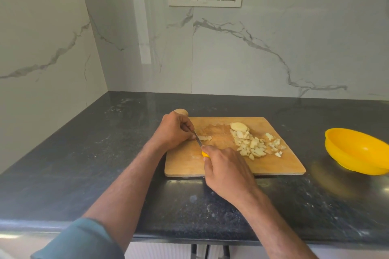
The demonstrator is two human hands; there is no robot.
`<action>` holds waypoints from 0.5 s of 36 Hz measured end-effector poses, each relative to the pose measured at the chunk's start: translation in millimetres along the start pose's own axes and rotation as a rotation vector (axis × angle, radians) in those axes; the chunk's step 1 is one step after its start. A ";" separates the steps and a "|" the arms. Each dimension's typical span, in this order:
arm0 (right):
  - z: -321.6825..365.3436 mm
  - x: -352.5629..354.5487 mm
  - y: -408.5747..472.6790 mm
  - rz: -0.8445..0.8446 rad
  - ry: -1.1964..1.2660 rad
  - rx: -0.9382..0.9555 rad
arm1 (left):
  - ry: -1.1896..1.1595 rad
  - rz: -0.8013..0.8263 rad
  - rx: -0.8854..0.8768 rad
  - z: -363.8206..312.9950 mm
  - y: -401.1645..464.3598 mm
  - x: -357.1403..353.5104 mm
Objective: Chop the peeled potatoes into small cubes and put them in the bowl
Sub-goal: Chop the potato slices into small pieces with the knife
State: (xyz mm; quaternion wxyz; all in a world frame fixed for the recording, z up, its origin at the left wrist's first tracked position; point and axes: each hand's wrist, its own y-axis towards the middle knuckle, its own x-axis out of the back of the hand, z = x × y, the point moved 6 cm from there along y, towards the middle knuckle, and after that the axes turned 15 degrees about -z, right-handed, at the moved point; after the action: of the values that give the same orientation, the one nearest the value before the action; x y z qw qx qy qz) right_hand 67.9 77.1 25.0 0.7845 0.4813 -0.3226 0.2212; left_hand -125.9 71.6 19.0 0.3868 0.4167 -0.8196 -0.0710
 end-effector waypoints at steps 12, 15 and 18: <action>-11.3 21.0 -21.1 -0.049 0.033 -0.076 | -0.024 -0.046 0.018 3.4 1.4 2.5; -5.9 19.6 -16.4 -0.079 0.032 -0.063 | -0.084 -0.113 0.061 9.4 2.5 5.0; 2.6 9.7 -8.9 -0.054 0.024 -0.026 | -0.131 -0.163 0.090 14.3 2.8 6.9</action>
State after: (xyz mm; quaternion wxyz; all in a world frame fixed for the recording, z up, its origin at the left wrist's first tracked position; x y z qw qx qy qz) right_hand 79.7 71.3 27.4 0.8000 0.4771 -0.3031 0.2015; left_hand -140.0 65.4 14.3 0.3064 0.4933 -0.8089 -0.0922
